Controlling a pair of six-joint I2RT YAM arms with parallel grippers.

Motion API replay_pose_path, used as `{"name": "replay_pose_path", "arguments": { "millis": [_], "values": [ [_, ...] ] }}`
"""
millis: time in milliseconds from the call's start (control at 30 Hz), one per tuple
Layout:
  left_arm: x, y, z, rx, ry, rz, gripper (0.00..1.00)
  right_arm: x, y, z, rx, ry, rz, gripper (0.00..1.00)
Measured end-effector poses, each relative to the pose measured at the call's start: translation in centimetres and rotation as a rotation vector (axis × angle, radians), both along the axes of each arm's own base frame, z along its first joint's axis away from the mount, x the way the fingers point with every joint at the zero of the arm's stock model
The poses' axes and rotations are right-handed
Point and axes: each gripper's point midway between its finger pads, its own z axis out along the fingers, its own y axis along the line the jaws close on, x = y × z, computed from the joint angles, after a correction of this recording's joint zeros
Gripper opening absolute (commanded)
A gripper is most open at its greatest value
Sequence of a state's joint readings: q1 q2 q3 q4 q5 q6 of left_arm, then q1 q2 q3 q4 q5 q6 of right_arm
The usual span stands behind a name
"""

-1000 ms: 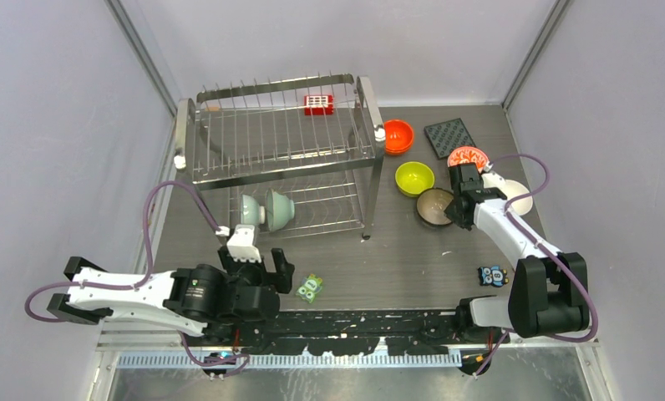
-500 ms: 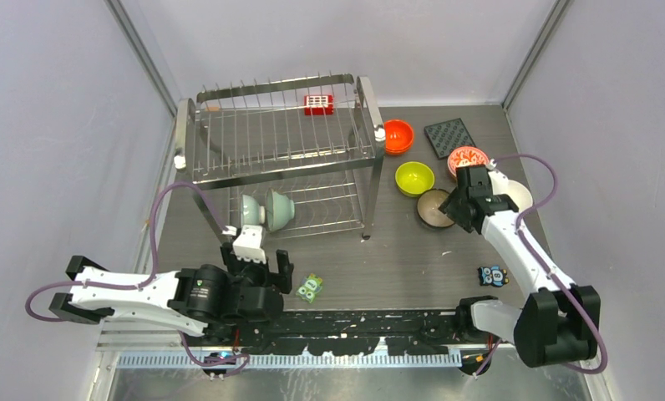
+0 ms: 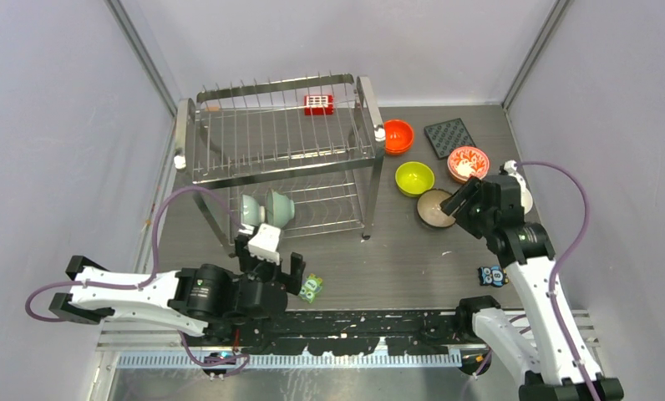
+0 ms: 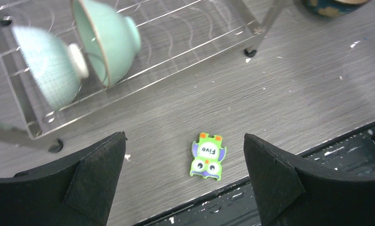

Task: Unload the bowls from the dish rack
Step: Place the bowl at the center of the board, then pick up the bowl from the dish rack.

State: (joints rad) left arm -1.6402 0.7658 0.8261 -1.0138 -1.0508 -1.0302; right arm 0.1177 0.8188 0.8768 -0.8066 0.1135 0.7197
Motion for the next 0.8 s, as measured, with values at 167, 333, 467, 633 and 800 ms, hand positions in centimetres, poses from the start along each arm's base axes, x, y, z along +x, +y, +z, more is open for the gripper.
{"name": "replay_pose_path", "arguments": {
  "millis": [167,333,467,633,800],
  "values": [
    [0.5,-2.7,0.6,0.015,-0.017,-0.070,0.98,-1.6,3.2,2.3,0.115,-0.080,0.131,0.62],
    [2.9,-4.0,-0.7,0.026,0.022,-0.048,0.98,-3.2,5.2,1.4,0.183,-0.073,0.223,0.61],
    [4.9,-2.9,-2.3,-0.001,0.052,0.018,0.97,-3.9,5.9,1.2,0.196,-0.076,0.260,0.61],
    [6.9,-0.6,-3.7,-0.061,0.071,0.115,0.94,-4.6,6.5,0.6,0.201,-0.081,0.291,0.60],
    [8.1,0.4,-2.9,-0.092,0.028,0.125,0.92,-5.3,7.1,0.0,0.208,-0.094,0.330,0.60]
  ]
}}
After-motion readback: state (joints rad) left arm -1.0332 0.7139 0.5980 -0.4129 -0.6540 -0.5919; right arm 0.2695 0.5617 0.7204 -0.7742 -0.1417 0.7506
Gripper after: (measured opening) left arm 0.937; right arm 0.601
